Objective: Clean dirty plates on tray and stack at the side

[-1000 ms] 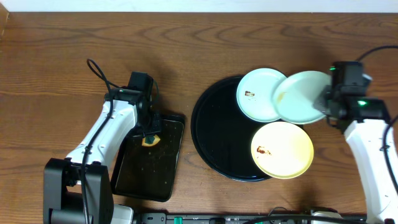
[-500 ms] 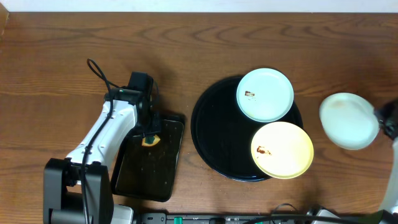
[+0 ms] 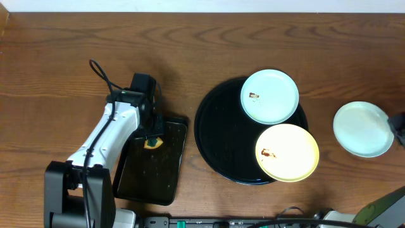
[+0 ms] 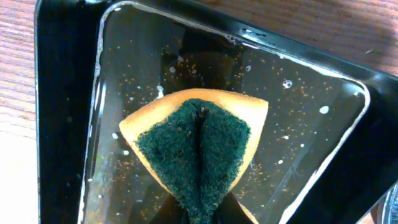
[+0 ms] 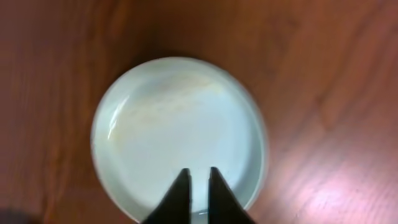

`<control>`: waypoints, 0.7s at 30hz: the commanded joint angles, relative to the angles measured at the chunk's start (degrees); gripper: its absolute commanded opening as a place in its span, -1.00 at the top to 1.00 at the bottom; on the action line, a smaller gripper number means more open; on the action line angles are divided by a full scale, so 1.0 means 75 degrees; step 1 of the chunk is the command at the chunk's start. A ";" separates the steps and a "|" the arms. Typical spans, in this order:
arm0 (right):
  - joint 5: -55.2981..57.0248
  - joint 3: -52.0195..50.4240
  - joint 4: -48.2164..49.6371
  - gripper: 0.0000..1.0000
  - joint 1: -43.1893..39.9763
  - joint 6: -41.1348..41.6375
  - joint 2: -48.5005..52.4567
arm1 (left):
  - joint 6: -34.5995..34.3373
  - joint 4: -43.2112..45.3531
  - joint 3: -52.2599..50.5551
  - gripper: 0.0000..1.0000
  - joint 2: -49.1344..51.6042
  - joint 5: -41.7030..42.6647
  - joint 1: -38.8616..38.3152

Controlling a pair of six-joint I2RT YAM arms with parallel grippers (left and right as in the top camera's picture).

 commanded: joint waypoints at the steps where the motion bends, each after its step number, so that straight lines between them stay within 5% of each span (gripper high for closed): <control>1: -0.0329 0.0137 -0.0003 0.60 0.0656 -0.0259 -0.0140 | 0.0070 -0.0032 -0.0026 0.86 0.0015 -0.0006 0.0026; 9: -0.1011 0.0137 -0.0233 0.15 0.2678 -0.0667 -0.0213 | 0.0070 -0.0026 -0.0026 0.85 0.0017 -0.0009 0.0029; 12: -0.1364 0.0134 -0.0323 -0.99 0.3477 -0.0836 -0.0210 | 0.0070 0.0017 -0.0026 0.85 0.0015 -0.0015 0.0061; 21: -0.2454 0.0134 -0.0682 -0.99 0.4456 -0.0877 -0.0210 | 0.0306 0.0181 -0.0026 0.85 0.0017 -0.0009 0.0597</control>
